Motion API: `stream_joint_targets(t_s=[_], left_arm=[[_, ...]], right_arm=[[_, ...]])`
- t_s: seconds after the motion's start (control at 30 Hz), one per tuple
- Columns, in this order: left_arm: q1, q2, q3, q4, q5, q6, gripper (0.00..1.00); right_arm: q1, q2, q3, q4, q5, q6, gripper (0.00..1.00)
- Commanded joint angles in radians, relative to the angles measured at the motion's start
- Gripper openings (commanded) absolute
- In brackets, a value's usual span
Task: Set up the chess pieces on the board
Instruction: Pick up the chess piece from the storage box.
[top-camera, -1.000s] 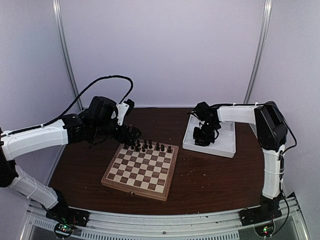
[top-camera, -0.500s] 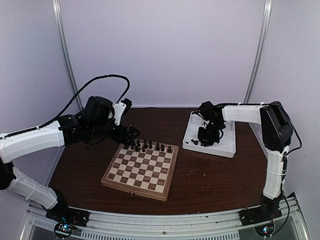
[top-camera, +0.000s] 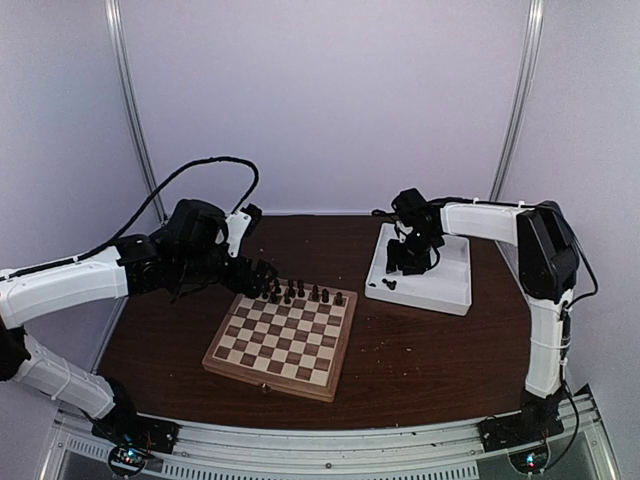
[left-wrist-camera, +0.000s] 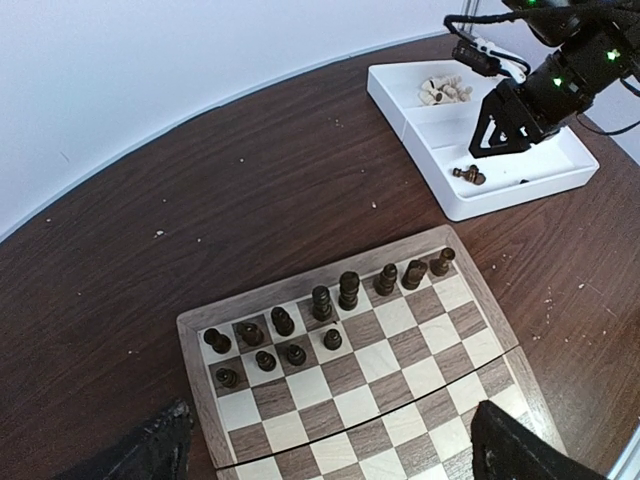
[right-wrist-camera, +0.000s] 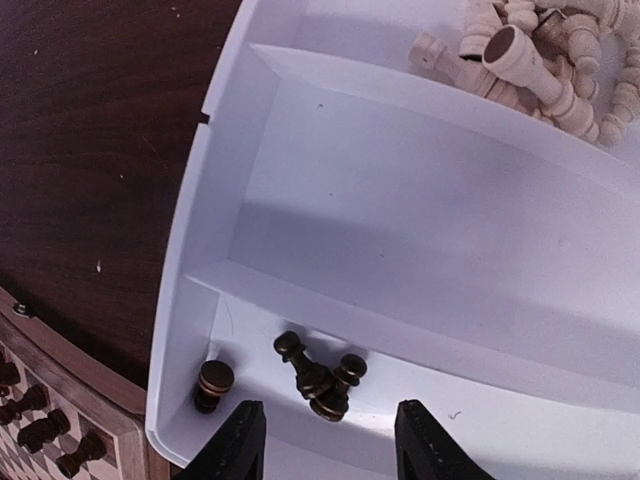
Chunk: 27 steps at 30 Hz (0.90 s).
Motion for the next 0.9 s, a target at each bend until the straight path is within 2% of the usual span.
stream_joint_targets(t_s=[0.0,0.2,0.67,0.87], left_arm=[[0.006,-0.023,-0.006,0.043,0.002,-0.002,0.97],[0.006,-0.015,-0.001,0.043,-0.002,0.005,0.97],[0.006,0.013,0.012,0.045,0.008,0.002,0.97],[0.006,0.015,0.01,0.043,0.012,-0.004,0.97]], right_arm=[[0.011,0.068,0.081,-0.018,0.018,-0.119,0.43],[0.03,0.115,0.143,-0.061,0.016,-0.21,0.32],[0.057,0.232,0.255,-0.177,0.086,-0.332,0.3],[0.062,0.249,0.262,-0.194,0.097,-0.356,0.25]])
